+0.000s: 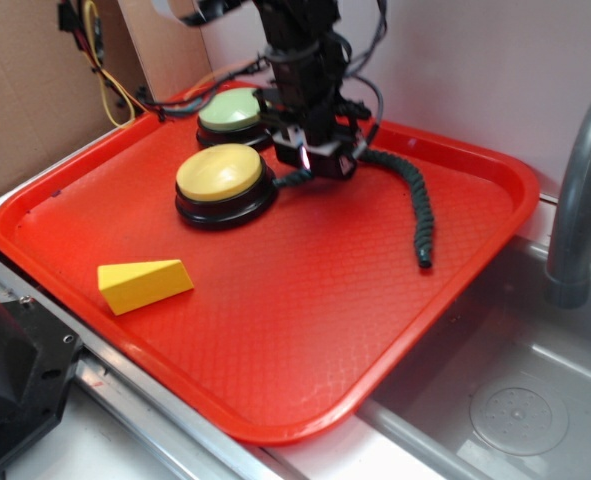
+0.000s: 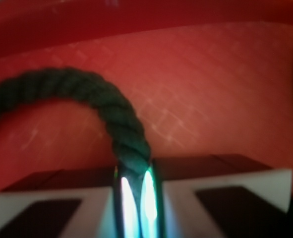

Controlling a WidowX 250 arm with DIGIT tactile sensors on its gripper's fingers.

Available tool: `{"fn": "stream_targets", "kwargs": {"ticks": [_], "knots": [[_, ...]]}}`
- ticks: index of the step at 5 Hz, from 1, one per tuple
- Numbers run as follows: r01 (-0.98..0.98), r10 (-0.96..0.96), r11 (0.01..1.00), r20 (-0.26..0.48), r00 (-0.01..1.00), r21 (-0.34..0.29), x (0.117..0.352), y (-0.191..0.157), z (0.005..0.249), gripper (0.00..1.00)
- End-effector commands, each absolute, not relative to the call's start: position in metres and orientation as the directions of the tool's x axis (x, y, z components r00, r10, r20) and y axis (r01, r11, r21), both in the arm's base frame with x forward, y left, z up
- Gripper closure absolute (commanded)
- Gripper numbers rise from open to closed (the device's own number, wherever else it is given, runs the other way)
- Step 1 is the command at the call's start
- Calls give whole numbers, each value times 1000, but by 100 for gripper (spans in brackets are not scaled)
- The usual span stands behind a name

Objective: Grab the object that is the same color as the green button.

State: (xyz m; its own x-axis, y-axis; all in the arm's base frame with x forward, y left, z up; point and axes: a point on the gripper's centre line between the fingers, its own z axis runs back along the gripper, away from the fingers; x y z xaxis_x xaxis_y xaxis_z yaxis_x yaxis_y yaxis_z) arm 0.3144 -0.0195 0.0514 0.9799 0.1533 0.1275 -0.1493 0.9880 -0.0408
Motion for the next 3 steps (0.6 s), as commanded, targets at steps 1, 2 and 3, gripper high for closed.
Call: {"fn": "stream_targets", "kwargs": {"ticks": [1,2,3], "knots": [[-155,156,988,139,978,-17,274,-3,142,100],[-187,188,982,117,975,-17,241,4,156,100],[-211,215,977,119,969,-40,203,11,170,100]]}}
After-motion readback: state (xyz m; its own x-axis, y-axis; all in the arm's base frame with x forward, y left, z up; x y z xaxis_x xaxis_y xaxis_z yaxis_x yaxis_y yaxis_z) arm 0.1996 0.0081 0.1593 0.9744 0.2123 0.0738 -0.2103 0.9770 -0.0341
